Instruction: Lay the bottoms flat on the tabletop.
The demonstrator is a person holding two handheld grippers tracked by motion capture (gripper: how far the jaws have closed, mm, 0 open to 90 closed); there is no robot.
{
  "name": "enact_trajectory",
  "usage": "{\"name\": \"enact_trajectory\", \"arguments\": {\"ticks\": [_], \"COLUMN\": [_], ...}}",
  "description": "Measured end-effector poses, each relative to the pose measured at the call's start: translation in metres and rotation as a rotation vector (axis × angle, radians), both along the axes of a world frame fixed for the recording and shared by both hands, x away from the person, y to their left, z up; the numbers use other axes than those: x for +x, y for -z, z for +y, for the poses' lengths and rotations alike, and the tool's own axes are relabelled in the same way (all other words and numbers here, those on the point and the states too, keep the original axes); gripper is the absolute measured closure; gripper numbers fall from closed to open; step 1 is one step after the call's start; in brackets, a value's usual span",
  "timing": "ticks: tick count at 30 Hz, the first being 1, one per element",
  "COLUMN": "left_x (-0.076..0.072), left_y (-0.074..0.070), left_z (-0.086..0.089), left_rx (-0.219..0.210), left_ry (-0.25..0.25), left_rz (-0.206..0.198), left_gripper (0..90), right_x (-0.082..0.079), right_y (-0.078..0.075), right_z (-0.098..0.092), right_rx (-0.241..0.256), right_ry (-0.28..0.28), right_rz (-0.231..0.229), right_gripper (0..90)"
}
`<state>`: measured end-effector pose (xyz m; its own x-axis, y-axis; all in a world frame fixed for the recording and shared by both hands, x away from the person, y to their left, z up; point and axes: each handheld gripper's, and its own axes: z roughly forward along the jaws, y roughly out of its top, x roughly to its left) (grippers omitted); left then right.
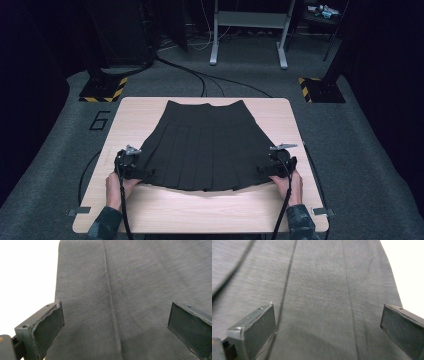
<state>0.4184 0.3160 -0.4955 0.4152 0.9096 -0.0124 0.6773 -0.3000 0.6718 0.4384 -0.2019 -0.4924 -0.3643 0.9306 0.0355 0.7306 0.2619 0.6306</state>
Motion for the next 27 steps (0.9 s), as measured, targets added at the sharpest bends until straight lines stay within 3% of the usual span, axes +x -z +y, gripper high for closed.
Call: {"name": "enact_trajectory", "arguments": {"ticks": [3,6,10,15,22,24,25,27], "left_x": [-0.016,-0.031,-0.055,-0.074,-0.079,-0.078,-0.078,-0.078], "left_y": [-0.014,-0.021,-0.017,0.005,0.029,0.034,0.036,0.037], "left_z": [0.008,0.017,0.032,0.052,0.072,0.075,0.075,0.077], "left_rx": [-0.008,-0.013,0.017,0.010,0.014,0.004,-0.009,-0.017], "left_ry": [-0.009,-0.017,-0.056,-0.097,-0.113,-0.100,-0.105,-0.105], "left_rz": [-0.049,-0.073,-0.091,-0.054,-0.019,-0.026,-0.046,-0.065], "left_gripper": [0.3,0.6,0.8,0.4,0.0,0.0,0.0,0.0], "right_x": [-0.018,-0.039,-0.064,-0.084,-0.094,-0.093,-0.091,-0.090], "right_y": [-0.015,-0.027,-0.029,-0.011,0.028,0.034,0.035,0.037], "right_z": [-0.006,-0.014,-0.028,-0.050,-0.078,-0.080,-0.079,-0.080], "right_rx": [0.008,0.016,0.010,0.006,0.017,0.013,-0.014,0.004], "right_ry": [0.005,0.013,0.026,0.061,0.113,0.095,0.095,0.069], "right_rz": [-0.058,-0.133,-0.155,-0.140,-0.112,-0.094,-0.104,-0.115], "right_gripper": [0.0,1.4,0.9,0.5,2.6,2.6,1.2,0.4]}}
